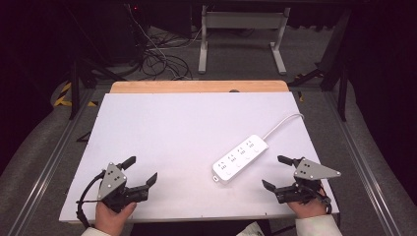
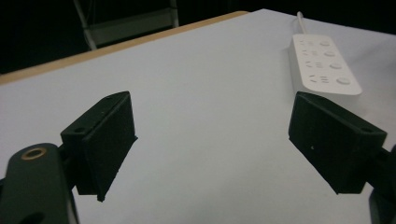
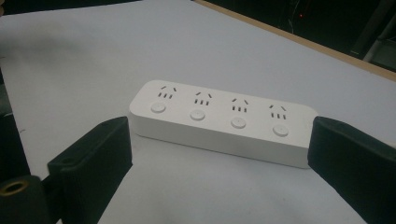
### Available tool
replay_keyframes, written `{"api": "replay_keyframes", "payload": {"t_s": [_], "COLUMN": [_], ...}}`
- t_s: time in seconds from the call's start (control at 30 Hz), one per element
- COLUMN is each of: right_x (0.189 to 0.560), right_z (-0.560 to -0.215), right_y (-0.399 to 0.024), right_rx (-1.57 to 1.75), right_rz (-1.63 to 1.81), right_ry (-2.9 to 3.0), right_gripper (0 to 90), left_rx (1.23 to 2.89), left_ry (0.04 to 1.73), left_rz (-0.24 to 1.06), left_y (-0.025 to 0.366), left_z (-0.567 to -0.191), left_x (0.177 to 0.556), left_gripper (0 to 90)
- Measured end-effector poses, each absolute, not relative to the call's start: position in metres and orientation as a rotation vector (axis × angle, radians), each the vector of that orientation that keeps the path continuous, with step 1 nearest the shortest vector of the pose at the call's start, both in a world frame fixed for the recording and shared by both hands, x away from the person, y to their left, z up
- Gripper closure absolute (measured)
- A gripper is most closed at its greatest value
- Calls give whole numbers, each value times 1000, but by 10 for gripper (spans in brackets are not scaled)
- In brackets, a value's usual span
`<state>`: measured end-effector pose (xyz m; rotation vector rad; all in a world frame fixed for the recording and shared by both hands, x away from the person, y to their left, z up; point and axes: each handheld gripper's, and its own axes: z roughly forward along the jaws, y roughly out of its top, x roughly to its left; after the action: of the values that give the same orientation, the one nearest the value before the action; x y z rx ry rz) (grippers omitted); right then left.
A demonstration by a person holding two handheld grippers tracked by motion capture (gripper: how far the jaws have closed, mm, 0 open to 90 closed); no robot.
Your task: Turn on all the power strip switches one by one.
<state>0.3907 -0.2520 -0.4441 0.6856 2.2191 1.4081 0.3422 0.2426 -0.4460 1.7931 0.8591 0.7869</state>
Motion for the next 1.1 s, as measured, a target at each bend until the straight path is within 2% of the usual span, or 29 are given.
{"api": "replay_keyframes", "payload": {"t_s": [0.2,0.77,0.93,1.1], "right_x": [391,393,391,397], "right_z": [-444,-441,-437,-430], "right_y": [-253,-251,-248,-244], "right_rx": [687,705,706,760], "right_rz": [1412,1399,1388,1385], "right_ry": [2216,2224,2212,2248], "right_gripper": [72,97,132,219], "left_rx": [1813,1819,1819,1817], "left_ry": [831,847,850,858], "left_rz": [843,841,840,830], "left_y": [238,239,239,239], "left_z": [-445,-446,-446,-446], "left_x": [339,340,340,340], "left_gripper": [145,142,143,147]}}
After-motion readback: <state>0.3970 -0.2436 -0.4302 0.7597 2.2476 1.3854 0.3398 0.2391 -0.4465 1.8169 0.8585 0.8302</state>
